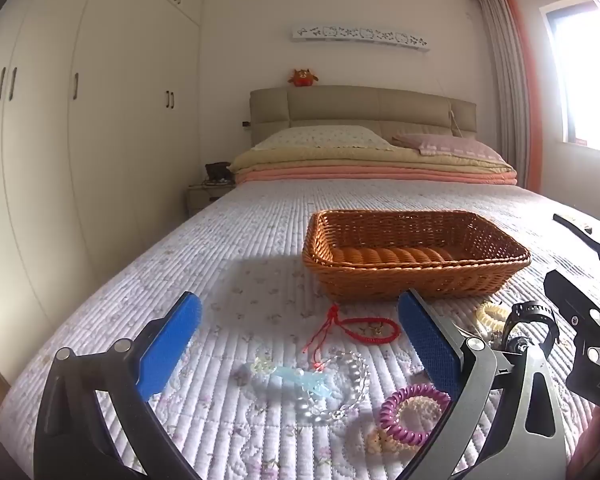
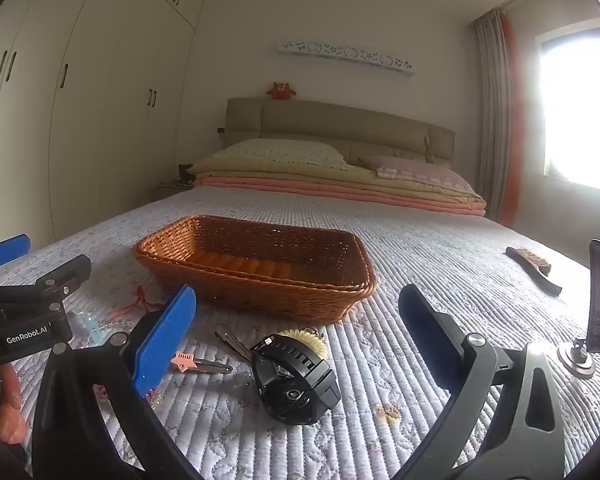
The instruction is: Organize jewelry
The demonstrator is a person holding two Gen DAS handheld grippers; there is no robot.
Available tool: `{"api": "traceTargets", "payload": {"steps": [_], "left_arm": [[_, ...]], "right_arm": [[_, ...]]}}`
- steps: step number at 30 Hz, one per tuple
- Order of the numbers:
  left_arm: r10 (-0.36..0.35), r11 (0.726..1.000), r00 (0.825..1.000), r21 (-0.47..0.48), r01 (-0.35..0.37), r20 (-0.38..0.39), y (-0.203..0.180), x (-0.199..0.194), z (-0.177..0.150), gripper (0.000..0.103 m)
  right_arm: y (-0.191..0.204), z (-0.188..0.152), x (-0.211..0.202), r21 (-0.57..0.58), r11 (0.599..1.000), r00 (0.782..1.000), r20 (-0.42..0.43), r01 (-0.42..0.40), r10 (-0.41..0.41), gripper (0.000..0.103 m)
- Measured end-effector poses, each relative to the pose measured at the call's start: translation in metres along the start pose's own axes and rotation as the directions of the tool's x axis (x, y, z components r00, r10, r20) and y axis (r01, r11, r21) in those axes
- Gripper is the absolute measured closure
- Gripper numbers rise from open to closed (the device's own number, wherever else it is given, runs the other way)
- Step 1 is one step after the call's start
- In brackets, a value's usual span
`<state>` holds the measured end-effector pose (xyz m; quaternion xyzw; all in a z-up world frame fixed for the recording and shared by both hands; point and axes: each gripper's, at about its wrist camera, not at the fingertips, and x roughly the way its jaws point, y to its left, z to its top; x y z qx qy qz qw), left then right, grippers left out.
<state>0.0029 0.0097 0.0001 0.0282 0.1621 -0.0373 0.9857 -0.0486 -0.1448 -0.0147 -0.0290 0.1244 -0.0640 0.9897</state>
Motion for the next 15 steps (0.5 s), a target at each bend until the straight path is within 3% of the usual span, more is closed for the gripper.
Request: {"api": "traceTargets", "payload": {"steps": [15], "left_arm": [[0.001,1.0,1.0,0.001,-0.001,0.001,0.0007,0.0003,-0.0006,0.007]], "right_arm": [[0.0047,-0.0002,0.0038,-0.016,1.0,1.0,0.005,0.001,-0.001,0.006]]}}
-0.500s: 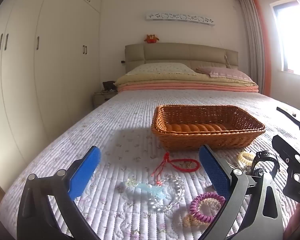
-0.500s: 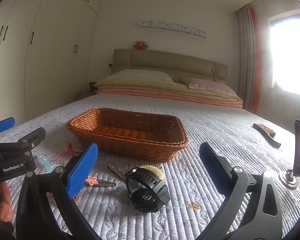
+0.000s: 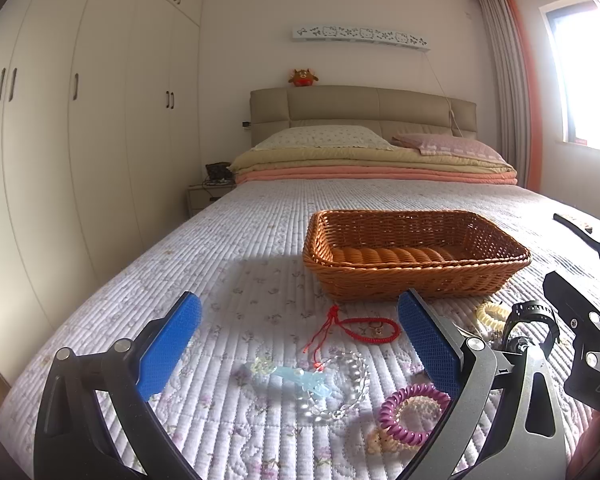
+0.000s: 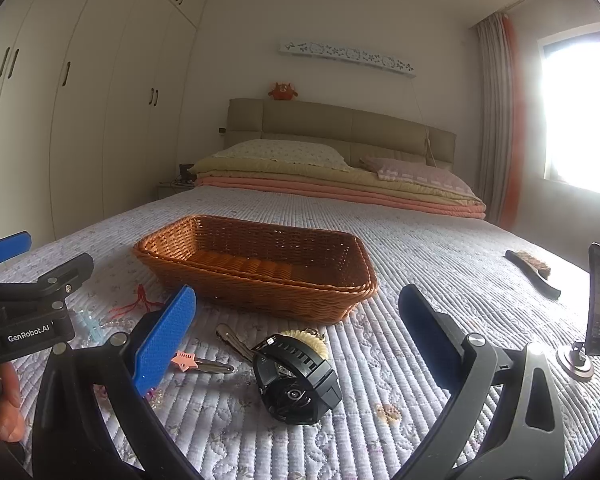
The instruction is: Organize jewelry
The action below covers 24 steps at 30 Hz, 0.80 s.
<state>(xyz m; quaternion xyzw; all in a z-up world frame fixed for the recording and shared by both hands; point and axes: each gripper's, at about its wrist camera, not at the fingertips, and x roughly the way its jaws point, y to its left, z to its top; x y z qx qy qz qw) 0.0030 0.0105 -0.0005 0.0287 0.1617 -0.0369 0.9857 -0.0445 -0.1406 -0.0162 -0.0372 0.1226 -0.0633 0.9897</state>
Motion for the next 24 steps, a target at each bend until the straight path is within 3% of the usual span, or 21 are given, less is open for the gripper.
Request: {"api": "traceTargets", "payload": {"steps": [24], "left_arm": [[-0.003,1.0,1.0,0.005,0.003,0.001,0.0004,0.0002,-0.001,0.007]], "right_arm": [[0.002,0.0002,-0.0017,-0.001,1.0,1.0,-0.01,-0.006,0.006,0.006]]}}
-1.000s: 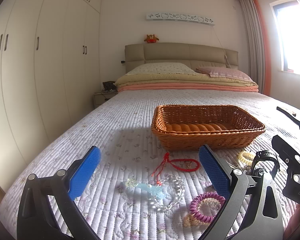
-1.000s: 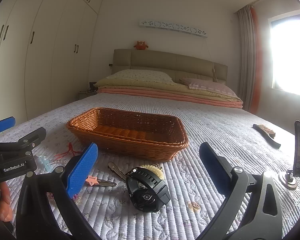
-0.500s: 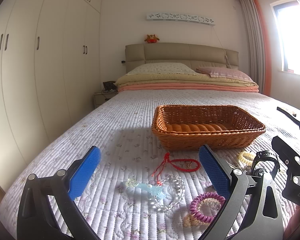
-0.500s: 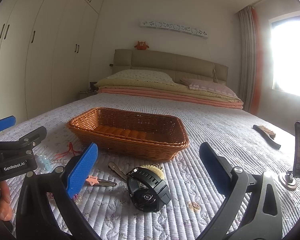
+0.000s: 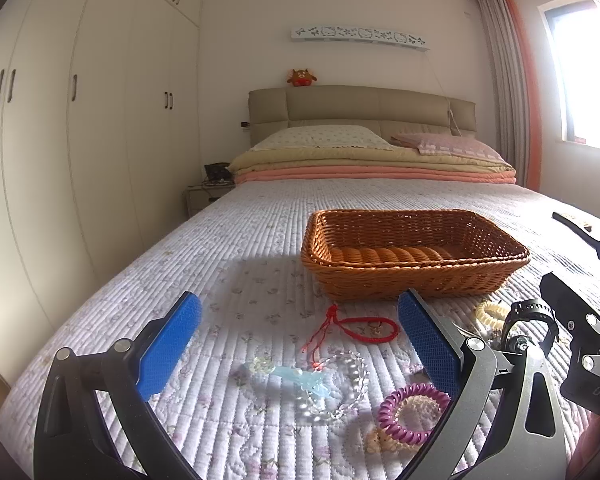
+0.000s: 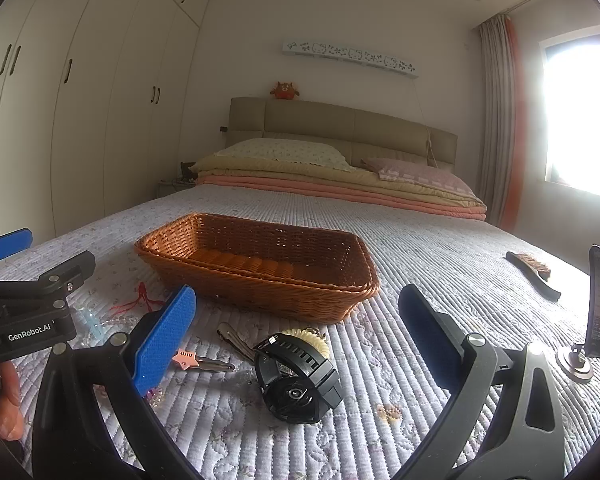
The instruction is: Organize jewelry
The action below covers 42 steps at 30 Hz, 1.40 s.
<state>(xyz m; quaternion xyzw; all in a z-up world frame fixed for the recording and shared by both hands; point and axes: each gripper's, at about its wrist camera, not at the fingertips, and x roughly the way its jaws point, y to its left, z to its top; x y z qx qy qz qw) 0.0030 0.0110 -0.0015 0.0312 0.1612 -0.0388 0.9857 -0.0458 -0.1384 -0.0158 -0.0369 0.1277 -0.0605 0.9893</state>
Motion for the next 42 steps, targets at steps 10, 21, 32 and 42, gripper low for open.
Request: {"api": "traceTargets", "payload": {"steps": [10,21,32,42], "left_arm": [[-0.017,0.999,0.999,-0.037,0.015,-0.046,0.013,0.009,0.003,0.007],[-0.11,0.99,0.962,-0.109,0.085,-0.251,0.063,0.04,0.003,0.034],[-0.335,0.921,0.887,-0.311,0.236,-0.319,0.086,0.039,-0.025,0.048],[-0.325,0.927,0.851,-0.318,0.2,-0.413,0.06,0.045,-0.029,0.052]], "right_arm": [[0.0,0.0,0.002,0.003,1.0,1.0,-0.025,0.017,-0.017,0.006],[-0.01,-0.01,-0.005,-0.018,1.0,0.997,-0.072,0.024,-0.026,0.018],[-0.03,-0.026,-0.003,0.046,0.999,0.983,-0.182,0.016,-0.008,0.038],[-0.031,-0.028,0.006,0.077,0.997,0.972,-0.232,-0.029,0.046,0.038]]}}
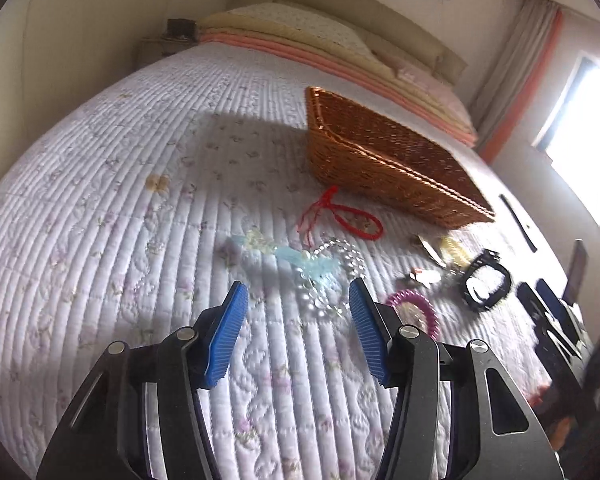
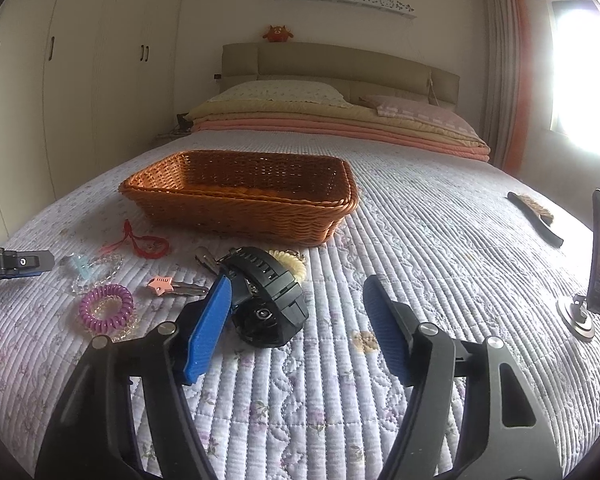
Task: Organize jewelry
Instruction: 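Grasp the light-blue hair clip with the left tool while the right tool grasps the black watch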
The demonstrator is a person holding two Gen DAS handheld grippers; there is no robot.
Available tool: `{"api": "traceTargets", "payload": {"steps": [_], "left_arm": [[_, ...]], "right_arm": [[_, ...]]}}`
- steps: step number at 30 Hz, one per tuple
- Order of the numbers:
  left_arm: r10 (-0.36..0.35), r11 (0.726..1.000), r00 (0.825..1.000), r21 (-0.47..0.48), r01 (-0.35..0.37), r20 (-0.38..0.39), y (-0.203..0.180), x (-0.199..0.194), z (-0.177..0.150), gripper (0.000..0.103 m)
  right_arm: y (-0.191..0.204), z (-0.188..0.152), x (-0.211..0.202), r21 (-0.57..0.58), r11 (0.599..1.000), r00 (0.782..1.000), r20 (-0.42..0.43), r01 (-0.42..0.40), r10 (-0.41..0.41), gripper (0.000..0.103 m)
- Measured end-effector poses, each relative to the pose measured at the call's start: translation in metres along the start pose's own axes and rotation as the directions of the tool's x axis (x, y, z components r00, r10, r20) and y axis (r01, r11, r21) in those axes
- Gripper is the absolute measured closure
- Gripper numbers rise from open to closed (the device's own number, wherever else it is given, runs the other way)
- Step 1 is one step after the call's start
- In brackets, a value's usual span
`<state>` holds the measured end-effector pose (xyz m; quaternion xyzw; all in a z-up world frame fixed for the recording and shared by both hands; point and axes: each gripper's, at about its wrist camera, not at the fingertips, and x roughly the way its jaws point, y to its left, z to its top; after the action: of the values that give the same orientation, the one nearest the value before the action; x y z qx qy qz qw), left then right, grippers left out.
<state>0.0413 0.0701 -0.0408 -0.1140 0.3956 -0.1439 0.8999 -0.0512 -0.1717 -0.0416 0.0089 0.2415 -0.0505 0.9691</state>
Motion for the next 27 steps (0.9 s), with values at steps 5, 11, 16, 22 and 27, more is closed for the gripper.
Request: {"api": "traceTargets", "payload": {"steps": [5,11,16,22,27], "left_arm": [[-0.067,0.985,0.995,-0.164,0.055,-0.07,0.014,0.027,0.013,0.052],[-0.138,0.956,0.989,-0.267,0.117,-0.06,0.028,0.038,0.022,0.053],[-0.161,0.941,0.985,-0.313,0.132,-0.067,0.033,0.05,0.024,0.089],[-0.199,0.935,0.98,-0.305,0.182,-0.024,0.032,0.052,0.023,0.097],[-0.255,0.92,0.967,-0.303,0.249,0.02,0.033,0.047,0.018,0.097]], "right_arm": [[-0.003,0.0,0.002,0.017,1.0,1.0,0.0,-0.016,0.016,0.038],[0.0,-0.001,0.002,0.003,1.0,1.0,0.006,-0.021,0.021,0.038],[-0.001,-0.001,0.001,0.018,1.0,1.0,0.005,-0.016,0.016,0.038],[-0.007,0.004,0.01,0.032,0.999,0.999,-0.045,-0.023,0.024,0.038],[-0.002,0.009,0.025,0.009,1.0,0.993,-0.116,-0.015,0.016,0.056]]}}
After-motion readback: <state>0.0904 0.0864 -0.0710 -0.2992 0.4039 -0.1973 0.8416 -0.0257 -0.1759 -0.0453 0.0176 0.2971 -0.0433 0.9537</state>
